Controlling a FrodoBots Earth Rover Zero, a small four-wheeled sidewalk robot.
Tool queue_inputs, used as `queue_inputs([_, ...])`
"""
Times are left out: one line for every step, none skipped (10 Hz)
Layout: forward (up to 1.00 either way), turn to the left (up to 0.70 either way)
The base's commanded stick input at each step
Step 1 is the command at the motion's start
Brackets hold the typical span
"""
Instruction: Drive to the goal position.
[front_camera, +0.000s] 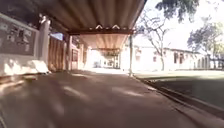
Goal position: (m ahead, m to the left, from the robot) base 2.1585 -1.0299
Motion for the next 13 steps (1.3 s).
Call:
queue_inputs([0.85, 0.0])
queue_inputs([0.85, 0.0])
queue_inputs([0.85, 0.0])
queue_inputs([0.85, 0.0])
queue_inputs([0.85, 0.0])
queue_inputs([0.85, 0.0])
queue_inputs([0.85, 0.0])
queue_inputs([0.85, 0.0])
queue_inputs([0.85, 0.0])
queue_inputs([0.85, 0.0])
queue_inputs([0.85, 0.0])
queue_inputs([0.85, 0.0])
queue_inputs([0.85, 0.0])
